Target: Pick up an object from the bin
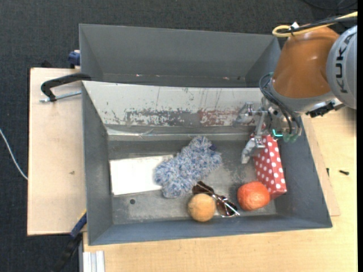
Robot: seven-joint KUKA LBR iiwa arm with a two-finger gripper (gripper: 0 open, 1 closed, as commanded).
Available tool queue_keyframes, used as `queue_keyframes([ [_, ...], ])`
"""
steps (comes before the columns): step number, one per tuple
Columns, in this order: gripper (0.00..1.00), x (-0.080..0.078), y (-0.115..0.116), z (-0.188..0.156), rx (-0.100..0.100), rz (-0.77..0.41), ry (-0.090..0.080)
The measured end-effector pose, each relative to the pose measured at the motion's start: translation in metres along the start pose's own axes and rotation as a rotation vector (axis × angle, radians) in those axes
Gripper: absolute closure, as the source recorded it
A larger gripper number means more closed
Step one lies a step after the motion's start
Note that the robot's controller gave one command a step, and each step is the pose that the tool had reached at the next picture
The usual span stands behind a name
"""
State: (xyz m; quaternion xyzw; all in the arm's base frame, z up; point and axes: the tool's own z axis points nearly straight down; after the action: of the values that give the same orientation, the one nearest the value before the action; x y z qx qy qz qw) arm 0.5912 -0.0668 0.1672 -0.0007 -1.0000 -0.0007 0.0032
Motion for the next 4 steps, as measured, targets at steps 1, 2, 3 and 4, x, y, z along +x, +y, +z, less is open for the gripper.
queue_keyframes([
  [1, 1.00, -0.002, 0.000, -0.005, 0.001, -0.002, -0.008],
  [2, 1.00, -0.002, 0.000, -0.005, 0.001, -0.002, -0.008],
  [3, 1.00, -0.007, 0.009, -0.002, 0.000, 0.015, -0.012],
  [4, 1.00, 0.000, 0.005, -0.019, 0.000, 0.039, -0.013],
])
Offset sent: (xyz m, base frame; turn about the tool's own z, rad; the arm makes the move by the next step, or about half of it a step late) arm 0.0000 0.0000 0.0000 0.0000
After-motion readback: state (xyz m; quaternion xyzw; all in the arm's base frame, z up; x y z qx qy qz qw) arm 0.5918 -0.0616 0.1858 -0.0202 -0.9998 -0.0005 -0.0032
